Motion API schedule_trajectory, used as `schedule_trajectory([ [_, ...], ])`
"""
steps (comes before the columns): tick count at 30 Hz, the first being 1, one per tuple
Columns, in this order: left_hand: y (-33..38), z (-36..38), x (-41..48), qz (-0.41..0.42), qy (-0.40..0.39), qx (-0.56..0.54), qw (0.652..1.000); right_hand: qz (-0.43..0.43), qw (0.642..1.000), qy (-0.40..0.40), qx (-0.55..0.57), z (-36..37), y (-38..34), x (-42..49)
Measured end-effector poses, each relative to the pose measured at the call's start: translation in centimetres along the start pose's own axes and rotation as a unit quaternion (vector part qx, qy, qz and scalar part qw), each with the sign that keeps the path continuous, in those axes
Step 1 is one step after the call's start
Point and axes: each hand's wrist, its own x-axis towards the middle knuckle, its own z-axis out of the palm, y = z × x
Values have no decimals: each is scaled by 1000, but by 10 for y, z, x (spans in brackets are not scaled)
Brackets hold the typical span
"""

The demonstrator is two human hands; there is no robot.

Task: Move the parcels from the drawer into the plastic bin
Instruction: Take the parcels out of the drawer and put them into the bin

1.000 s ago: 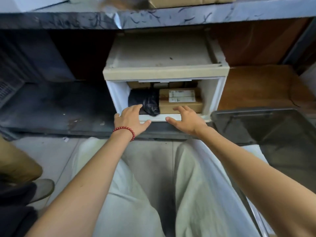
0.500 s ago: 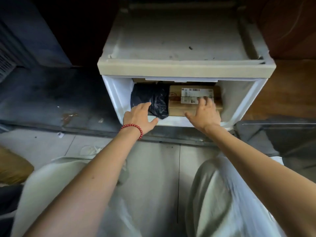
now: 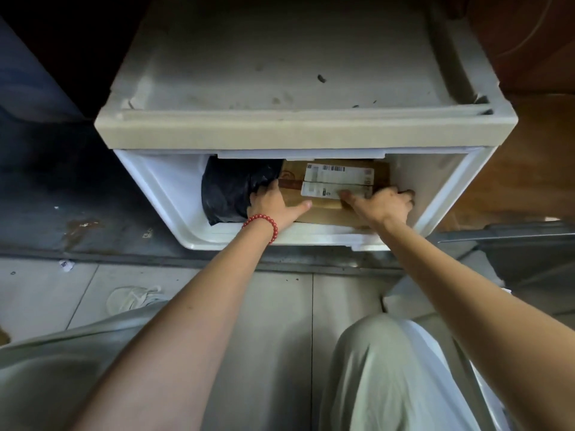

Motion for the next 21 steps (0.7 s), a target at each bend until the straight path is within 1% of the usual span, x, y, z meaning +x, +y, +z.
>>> schedule_trajectory([
  [2, 1, -1, -3, -1, 32, -52, 998, 5, 998, -8, 55, -5, 0, 0],
  [4, 2, -2, -11, 11, 66, -97, 993, 5, 991, -16, 134, -10, 4, -3],
  [6, 3, -3, -22, 14, 81, -133, 988, 0, 985, -10, 175, -15, 9, -12],
  [9, 3, -6, -47, 9, 93, -172, 981, -10, 983, -6, 184, -23, 17, -34],
  [12, -2, -15, -78, 3, 98, -180, 979, -24, 980, -13, 195, -31, 24, -62],
  [15, -9, -28, -119, -5, 112, -177, 978, -48, 977, -15, 209, -41, 28, -97],
  [21, -25, -71, -223, -7, 162, -206, 965, -114, 960, -22, 254, -71, 28, -190],
])
